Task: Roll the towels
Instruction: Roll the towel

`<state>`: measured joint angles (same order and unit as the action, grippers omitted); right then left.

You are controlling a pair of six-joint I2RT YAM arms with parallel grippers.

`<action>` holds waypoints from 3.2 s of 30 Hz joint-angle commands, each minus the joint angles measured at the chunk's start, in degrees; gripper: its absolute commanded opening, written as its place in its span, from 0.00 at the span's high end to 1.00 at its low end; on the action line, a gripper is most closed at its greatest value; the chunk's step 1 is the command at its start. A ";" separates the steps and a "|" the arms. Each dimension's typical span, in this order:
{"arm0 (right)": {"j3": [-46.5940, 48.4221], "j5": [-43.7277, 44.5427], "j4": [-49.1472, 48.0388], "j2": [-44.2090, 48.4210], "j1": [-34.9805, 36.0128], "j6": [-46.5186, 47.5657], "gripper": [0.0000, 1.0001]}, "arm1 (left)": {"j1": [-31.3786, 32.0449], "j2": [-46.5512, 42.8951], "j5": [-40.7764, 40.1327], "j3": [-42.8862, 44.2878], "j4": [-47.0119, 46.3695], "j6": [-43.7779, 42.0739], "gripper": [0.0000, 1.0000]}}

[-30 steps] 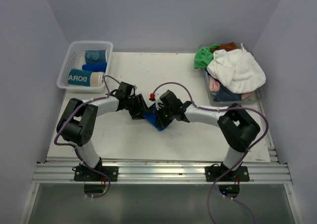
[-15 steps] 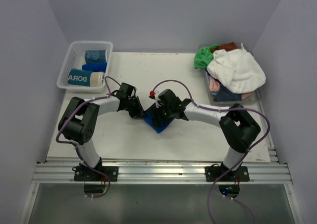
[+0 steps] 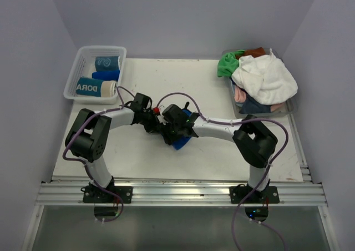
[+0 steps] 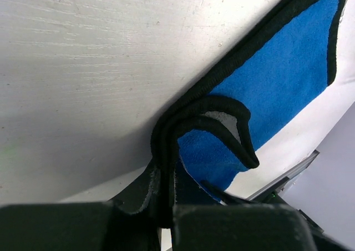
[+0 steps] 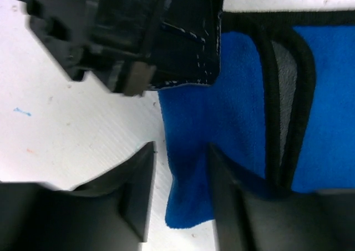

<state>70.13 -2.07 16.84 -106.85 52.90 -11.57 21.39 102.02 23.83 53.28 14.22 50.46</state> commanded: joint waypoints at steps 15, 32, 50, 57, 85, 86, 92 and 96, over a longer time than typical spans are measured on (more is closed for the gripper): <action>-2.36 -19.96 -7.87 0.23 -7.63 -11.53 1.00 | -2.31 -9.28 2.62 -6.86 -5.42 2.19 0.62; -4.65 -42.22 -15.78 -3.10 -16.60 -27.00 1.00 | -4.95 -19.14 1.91 -10.74 -6.39 -0.27 0.58; -11.24 -51.63 -35.03 -9.52 -21.00 -42.73 1.00 | -1.00 -12.20 6.22 -6.08 -11.84 -0.27 0.73; -12.91 -53.22 -39.95 -10.66 -21.97 -46.43 1.00 | -0.12 -8.68 5.78 -3.80 -13.25 -0.53 0.74; -13.53 -50.94 -32.94 -9.00 -22.93 -40.73 0.88 | 0.59 5.56 -1.33 3.94 -7.72 -0.53 0.80; -13.35 -50.41 -31.88 -8.30 -22.93 -39.94 0.82 | 0.59 5.82 -1.60 3.85 -7.37 -0.45 0.80; -11.42 -45.14 -18.00 -2.23 -22.67 -29.49 0.52 | 0.59 6.70 -2.92 4.12 -5.52 -0.62 0.80; -10.71 -41.27 -9.13 0.58 -22.14 -24.21 0.50 | 0.59 8.02 -2.92 4.38 -4.90 -0.45 0.80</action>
<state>57.36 -47.00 -2.24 -109.82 30.33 -42.46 21.96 107.00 26.33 57.30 6.13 50.52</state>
